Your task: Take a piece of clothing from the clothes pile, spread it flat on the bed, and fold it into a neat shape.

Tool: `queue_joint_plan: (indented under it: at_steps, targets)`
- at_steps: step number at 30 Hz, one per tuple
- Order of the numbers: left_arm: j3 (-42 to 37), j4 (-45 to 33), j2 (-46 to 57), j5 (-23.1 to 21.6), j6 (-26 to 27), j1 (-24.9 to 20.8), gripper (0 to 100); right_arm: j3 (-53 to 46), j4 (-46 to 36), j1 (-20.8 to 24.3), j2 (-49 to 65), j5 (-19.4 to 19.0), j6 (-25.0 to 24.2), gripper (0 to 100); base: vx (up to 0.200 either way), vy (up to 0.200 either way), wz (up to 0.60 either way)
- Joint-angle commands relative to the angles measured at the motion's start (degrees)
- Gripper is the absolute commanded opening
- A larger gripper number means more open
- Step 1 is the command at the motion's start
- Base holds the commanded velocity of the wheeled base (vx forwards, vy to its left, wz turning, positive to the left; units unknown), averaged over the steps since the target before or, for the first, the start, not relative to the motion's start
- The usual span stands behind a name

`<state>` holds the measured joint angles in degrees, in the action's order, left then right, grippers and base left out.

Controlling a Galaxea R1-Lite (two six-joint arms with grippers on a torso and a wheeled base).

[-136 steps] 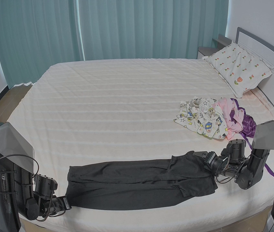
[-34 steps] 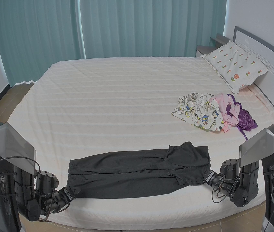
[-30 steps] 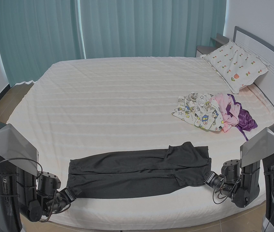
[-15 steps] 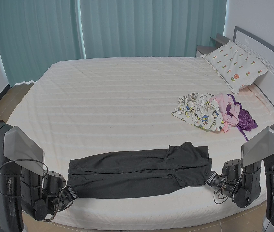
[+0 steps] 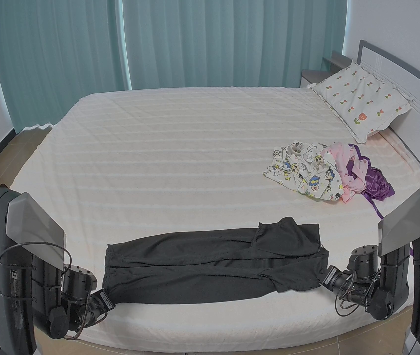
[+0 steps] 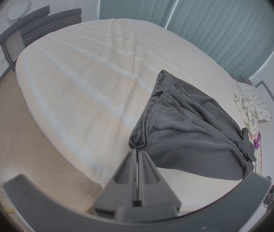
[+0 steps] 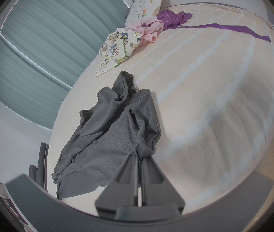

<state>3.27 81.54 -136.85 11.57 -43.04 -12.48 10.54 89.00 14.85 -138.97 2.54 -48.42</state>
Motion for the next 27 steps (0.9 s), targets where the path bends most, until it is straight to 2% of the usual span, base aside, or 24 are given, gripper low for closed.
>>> queue_joint_plan:
  at_steps: [1, 8, 12, 20, 21, 27]
  targets:
    - [-0.37, 0.28, 0.45, 0.03, 0.33, 1.32, 0, -1.49, 0.47, -0.52, 2.04, -0.25, 1.22, 0, 0.0, 0.0, 0.0]
    - [-0.45, 0.37, 0.45, -0.06, 2.97, 4.4, 0, -1.84, 0.47, -1.84, 1.95, -0.6, 2.28, 0, 0.0, 0.0, 0.0]
    - [-0.89, 0.37, 0.18, -0.14, 3.32, 4.49, 0, -1.93, 0.47, -2.1, 1.42, -1.92, 2.54, 0, 0.0, 0.0, 0.0]
    - [-2.12, 0.46, 0.09, -0.58, 4.46, 4.13, 0, 0.62, 0.56, -3.07, -0.07, -2.18, 2.1, 0, 0.0, 0.0, 0.0]
    - [-2.12, 0.46, 0.09, -0.58, 4.37, 4.13, 100, 0.97, 0.56, -3.07, -0.33, -2.18, 2.1, 0, 0.0, 0.0, 0.0]
    - [-2.12, 2.39, 0.97, -0.58, 4.29, 4.57, 100, 1.14, 0.56, -2.63, -0.42, -4.03, 2.1, 0, 0.0, 0.0, 0.0]
